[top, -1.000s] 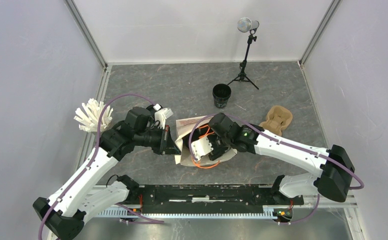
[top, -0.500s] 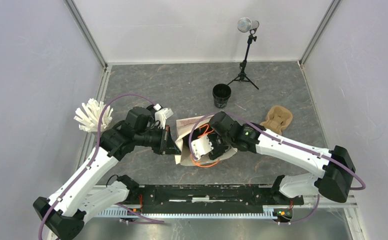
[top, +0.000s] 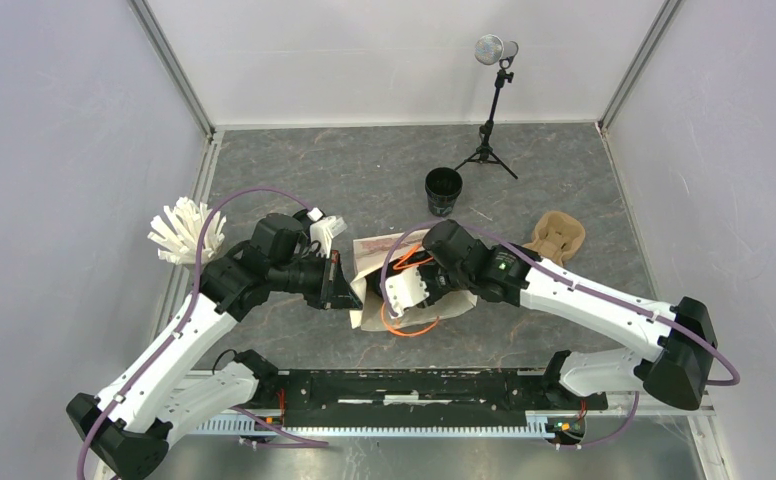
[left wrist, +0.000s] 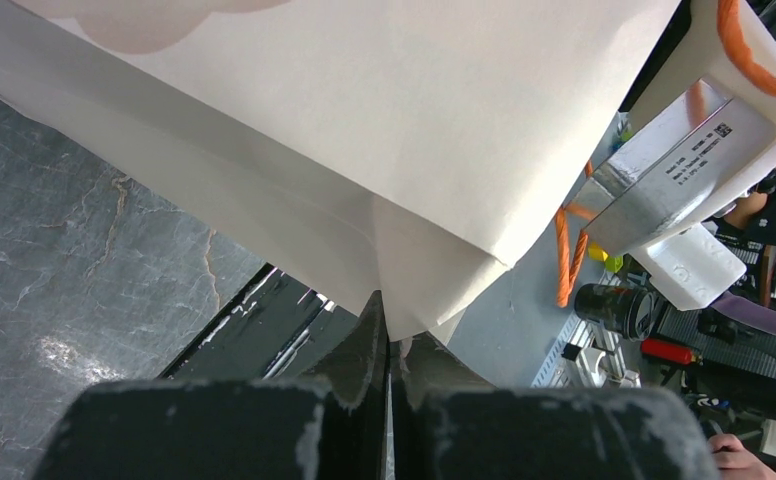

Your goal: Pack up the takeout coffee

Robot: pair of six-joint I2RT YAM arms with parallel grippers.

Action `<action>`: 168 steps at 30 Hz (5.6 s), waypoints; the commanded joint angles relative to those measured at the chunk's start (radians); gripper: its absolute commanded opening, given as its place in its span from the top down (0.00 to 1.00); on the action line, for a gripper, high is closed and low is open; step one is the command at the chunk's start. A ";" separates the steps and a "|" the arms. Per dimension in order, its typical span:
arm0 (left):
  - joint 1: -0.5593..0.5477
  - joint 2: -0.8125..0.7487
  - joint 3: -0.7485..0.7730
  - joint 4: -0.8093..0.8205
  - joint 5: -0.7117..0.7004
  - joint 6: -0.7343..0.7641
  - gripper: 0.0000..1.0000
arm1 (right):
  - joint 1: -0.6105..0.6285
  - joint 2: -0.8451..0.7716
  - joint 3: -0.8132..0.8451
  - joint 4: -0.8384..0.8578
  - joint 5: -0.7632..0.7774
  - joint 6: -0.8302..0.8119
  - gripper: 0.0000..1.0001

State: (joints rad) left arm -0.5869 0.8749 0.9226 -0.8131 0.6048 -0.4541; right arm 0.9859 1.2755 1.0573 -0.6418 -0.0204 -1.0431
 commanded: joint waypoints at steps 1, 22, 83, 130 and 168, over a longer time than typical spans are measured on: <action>-0.004 -0.002 0.033 0.015 0.028 0.011 0.98 | -0.004 -0.020 -0.007 0.042 -0.006 -0.001 0.51; -0.004 -0.016 0.025 0.015 0.043 -0.001 0.98 | -0.046 -0.005 -0.193 0.279 0.070 0.015 0.73; -0.004 0.078 0.104 -0.064 -0.016 0.042 0.98 | 0.083 0.151 -0.244 0.798 -0.149 0.120 0.77; -0.004 0.062 0.096 -0.063 -0.015 0.029 0.98 | 0.016 0.157 -0.257 0.827 -0.183 0.023 1.00; -0.004 0.072 0.102 -0.055 -0.035 0.031 0.98 | 0.012 -0.026 -0.283 0.671 -0.165 0.092 0.98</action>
State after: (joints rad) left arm -0.5869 0.9550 1.0008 -0.8875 0.5526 -0.4507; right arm 1.0012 1.3022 0.7326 0.0757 -0.1646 -0.9897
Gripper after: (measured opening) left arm 0.033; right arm 0.009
